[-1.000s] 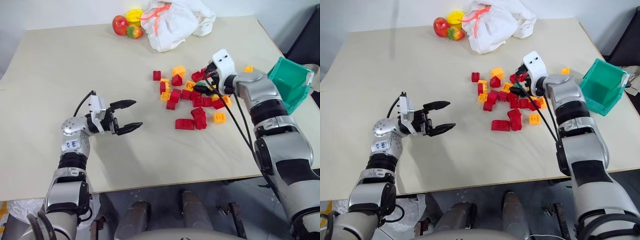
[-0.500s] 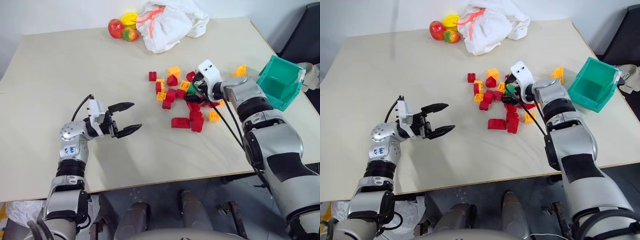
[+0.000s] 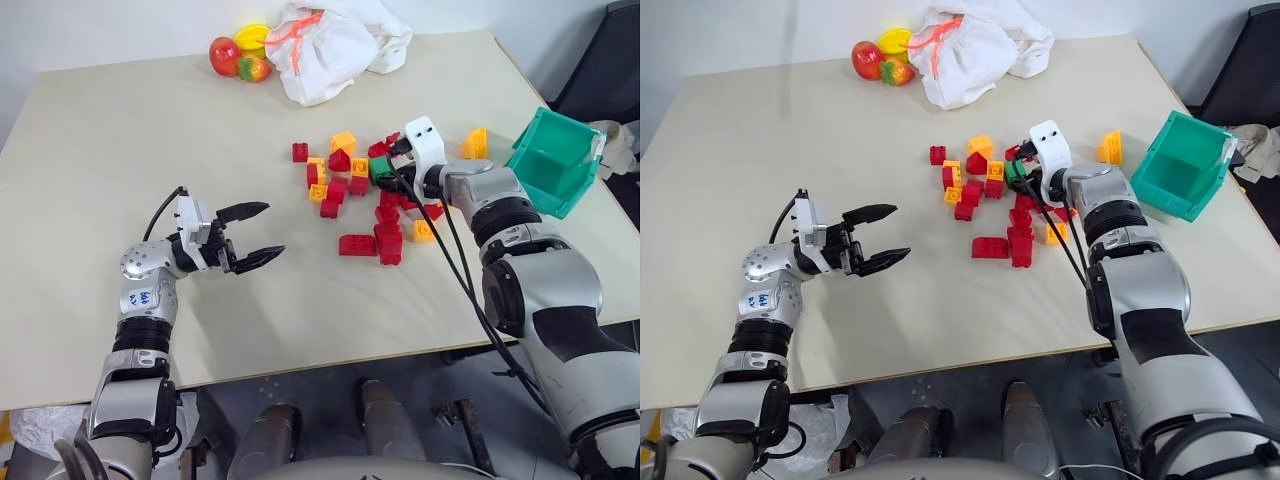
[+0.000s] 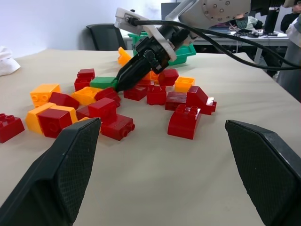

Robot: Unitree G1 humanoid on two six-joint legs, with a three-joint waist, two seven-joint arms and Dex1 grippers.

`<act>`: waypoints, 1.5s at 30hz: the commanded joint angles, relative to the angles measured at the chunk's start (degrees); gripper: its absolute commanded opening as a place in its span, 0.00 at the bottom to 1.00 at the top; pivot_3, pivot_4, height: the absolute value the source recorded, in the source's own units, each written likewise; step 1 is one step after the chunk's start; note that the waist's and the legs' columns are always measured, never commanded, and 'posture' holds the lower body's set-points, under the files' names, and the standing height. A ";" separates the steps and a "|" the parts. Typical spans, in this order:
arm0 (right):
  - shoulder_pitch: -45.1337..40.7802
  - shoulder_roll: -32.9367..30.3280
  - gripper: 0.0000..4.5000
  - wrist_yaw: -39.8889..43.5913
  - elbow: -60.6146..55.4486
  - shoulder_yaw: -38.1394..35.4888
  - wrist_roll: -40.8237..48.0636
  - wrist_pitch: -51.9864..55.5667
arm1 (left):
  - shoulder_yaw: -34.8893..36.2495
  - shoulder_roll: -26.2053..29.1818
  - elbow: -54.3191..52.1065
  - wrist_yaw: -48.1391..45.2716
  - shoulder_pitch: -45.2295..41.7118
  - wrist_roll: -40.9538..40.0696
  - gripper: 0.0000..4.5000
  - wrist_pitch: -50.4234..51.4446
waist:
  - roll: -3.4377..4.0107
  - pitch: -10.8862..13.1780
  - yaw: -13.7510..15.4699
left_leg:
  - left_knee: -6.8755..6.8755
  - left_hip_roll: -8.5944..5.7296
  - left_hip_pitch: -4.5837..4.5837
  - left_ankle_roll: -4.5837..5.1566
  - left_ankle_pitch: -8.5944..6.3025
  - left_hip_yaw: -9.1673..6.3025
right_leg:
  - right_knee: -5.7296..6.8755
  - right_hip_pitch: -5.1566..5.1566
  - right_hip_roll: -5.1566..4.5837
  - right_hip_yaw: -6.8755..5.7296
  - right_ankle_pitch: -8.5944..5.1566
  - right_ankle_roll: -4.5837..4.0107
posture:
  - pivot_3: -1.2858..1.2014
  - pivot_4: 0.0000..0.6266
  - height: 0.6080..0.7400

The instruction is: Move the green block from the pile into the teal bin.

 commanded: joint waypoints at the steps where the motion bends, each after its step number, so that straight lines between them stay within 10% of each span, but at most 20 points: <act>1: 3.02 -1.70 0.05 4.15 -11.40 -0.99 2.51 1.96 | -0.87 -0.92 -2.29 0.54 -1.39 -0.47 1.00 0.53 | 0.00 0.00 0.05 | 0.00 -0.01 0.00 0.00 0.00 0.00 | 0.00 0.00 -0.01 0.00 0.00 0.00 | 0.52 0.24 1.00; 10: 14.40 -3.80 0.01 5.93 -30.83 0.09 3.54 3.31 | -1.87 -2.27 -1.50 0.42 -2.14 -0.34 1.00 0.56 | 0.00 0.00 0.17 | 0.02 0.00 -0.01 0.01 0.00 0.07 | 0.01 -0.01 -0.01 0.03 0.00 0.00 | 0.52 0.24 1.00; 21: 11.18 -1.23 0.71 3.62 -24.00 -0.29 3.70 -0.22 | -2.15 -2.19 -2.50 0.68 -1.36 -0.65 1.00 0.83 | 0.00 0.00 0.15 | 0.02 0.00 0.00 0.01 0.00 0.09 | 0.01 -0.02 0.00 0.04 0.00 0.00 | 0.52 0.24 1.00; 35: 1.30 4.53 0.71 3.73 -0.17 1.25 0.33 -6.98 | -2.03 -2.45 -3.63 1.97 -0.65 -0.76 1.00 1.09 | 0.00 0.00 -0.01 | 0.01 0.01 0.00 0.01 0.00 0.08 | 0.00 -0.02 0.00 0.05 0.00 0.00 | 0.52 0.24 1.00; 42: 1.25 3.20 0.33 4.78 -6.78 -0.91 2.64 -5.88 | -2.22 -2.17 -5.92 3.17 0.21 -0.82 1.00 2.28 | 0.04 0.03 -0.09 | 0.01 0.01 0.00 0.00 0.00 0.08 | 0.01 -0.03 0.01 0.05 0.00 0.00 | 0.52 0.24 1.00; 45: 3.84 2.13 0.33 5.87 -15.24 -1.11 3.88 -2.52 | -2.93 -2.36 -7.02 3.79 -0.05 -0.31 1.00 3.21 | 0.06 0.04 0.00 | 0.01 0.02 -0.01 0.00 0.00 0.08 | 0.02 -0.05 0.01 0.05 0.00 0.00 | 0.52 0.24 1.00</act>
